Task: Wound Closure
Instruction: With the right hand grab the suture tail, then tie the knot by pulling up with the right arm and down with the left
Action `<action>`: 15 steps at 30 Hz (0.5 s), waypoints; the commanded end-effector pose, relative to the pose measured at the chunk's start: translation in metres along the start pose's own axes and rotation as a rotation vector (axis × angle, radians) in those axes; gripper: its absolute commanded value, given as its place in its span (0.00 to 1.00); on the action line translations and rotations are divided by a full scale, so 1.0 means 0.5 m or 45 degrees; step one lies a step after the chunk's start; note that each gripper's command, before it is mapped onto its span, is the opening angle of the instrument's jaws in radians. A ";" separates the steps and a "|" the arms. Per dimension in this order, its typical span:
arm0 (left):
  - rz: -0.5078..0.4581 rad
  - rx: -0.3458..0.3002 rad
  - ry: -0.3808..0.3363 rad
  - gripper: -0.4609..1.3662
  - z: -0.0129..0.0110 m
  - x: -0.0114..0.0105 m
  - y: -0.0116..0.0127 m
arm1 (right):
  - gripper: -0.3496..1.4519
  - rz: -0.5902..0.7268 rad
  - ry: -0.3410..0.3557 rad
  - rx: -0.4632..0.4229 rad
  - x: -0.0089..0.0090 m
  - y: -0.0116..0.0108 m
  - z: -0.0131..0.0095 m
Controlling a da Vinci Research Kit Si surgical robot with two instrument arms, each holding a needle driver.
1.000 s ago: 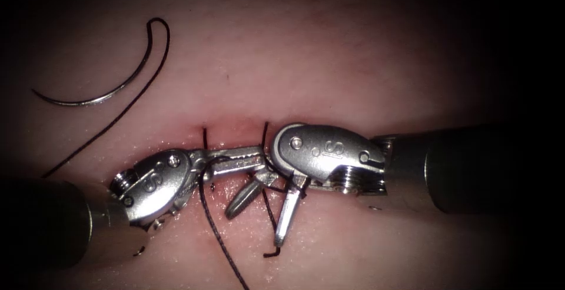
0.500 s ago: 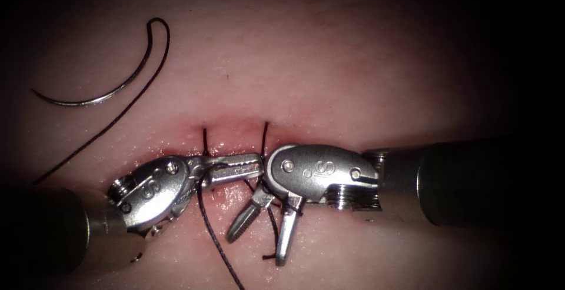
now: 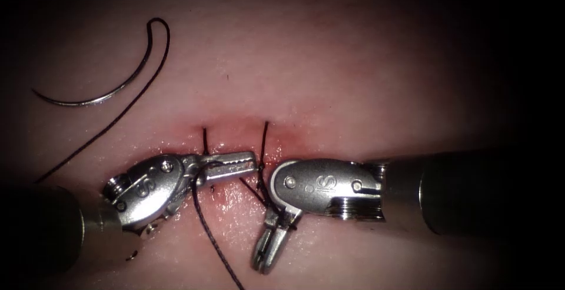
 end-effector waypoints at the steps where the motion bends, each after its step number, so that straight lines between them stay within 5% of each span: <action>1: 0.000 -0.005 0.000 0.06 -0.0002 0.0000 0.0000 | 0.00 -0.006 0.006 -0.045 0.0004 0.0003 -0.0011; 15: 0.011 -0.002 -0.009 0.06 -0.0011 -0.0009 0.0004 | 0.00 0.072 0.056 -0.251 0.0019 0.0039 -0.0117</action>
